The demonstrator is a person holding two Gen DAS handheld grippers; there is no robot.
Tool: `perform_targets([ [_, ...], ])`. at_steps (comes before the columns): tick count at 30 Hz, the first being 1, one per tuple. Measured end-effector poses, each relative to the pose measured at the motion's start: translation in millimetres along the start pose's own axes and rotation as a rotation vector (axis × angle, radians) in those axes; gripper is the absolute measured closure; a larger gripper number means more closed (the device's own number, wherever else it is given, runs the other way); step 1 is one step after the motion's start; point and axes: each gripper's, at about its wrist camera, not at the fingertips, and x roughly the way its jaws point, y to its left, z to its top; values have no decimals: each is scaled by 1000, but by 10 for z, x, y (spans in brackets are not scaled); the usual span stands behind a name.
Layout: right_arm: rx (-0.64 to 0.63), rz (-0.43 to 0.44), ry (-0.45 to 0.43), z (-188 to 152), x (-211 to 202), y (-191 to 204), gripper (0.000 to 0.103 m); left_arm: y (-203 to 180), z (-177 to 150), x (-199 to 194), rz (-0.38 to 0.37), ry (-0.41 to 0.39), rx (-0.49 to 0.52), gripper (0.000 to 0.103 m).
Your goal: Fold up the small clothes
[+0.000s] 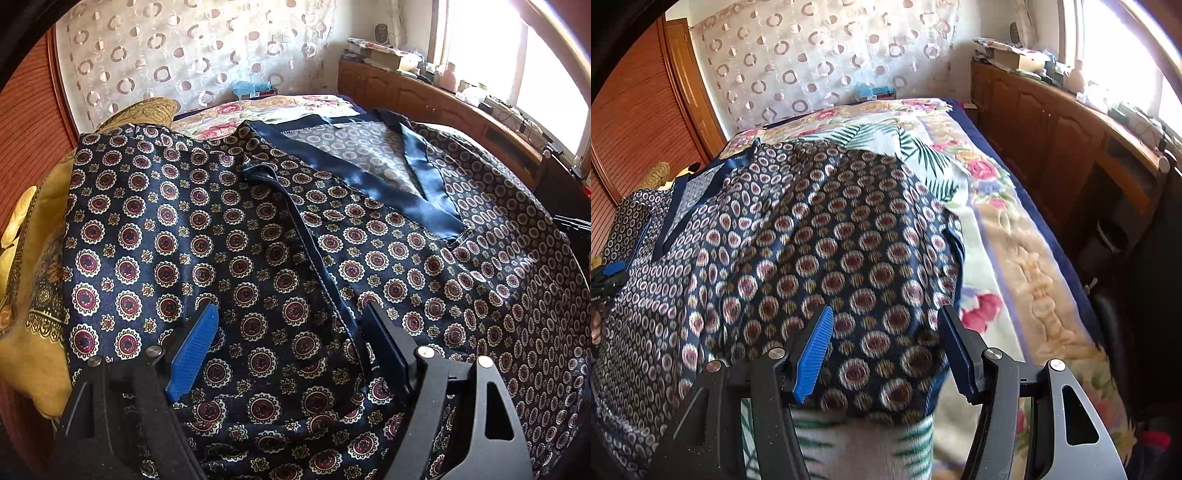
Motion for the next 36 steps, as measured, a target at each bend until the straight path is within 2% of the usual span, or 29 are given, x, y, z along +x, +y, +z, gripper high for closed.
perform_targets([
  [1, 4, -2, 2, -28, -17, -16, 42, -17, 7, 14, -3, 3, 5, 17],
  [3, 18, 0, 4, -91, -68, -62, 42, -59, 10, 45, -16, 17, 27, 4],
  [4, 23, 2, 4, -111, -112, -86, 42, -84, 16, 63, -20, 24, 36, 0],
  [9, 43, 4, 9, -231, -224, -206, 42, -107, 26, 74, -22, 28, 41, 0],
  [15, 74, 53, 8, -313, -289, -293, 42, -105, 25, 76, -23, 29, 41, 0],
  [18, 63, 81, 4, -310, -307, -261, 58, -101, 25, 78, -23, 29, 41, 0],
  [21, 24, 48, -7, -287, -310, -205, 71, -96, 26, 77, -23, 29, 41, 0],
  [22, 19, 25, -11, -269, -316, -205, 82, -93, 27, 74, -24, 29, 40, 0],
  [24, -4, -12, -37, -220, -343, -183, 95, -106, 25, 77, -19, 28, 39, 0],
  [30, -87, 7, -154, 61, -529, 65, 95, -76, 32, -39, -6, -14, 5, 0],
  [36, -189, 107, -218, 273, -550, 569, 95, -117, 126, -346, 2, -114, -12, 0],
])
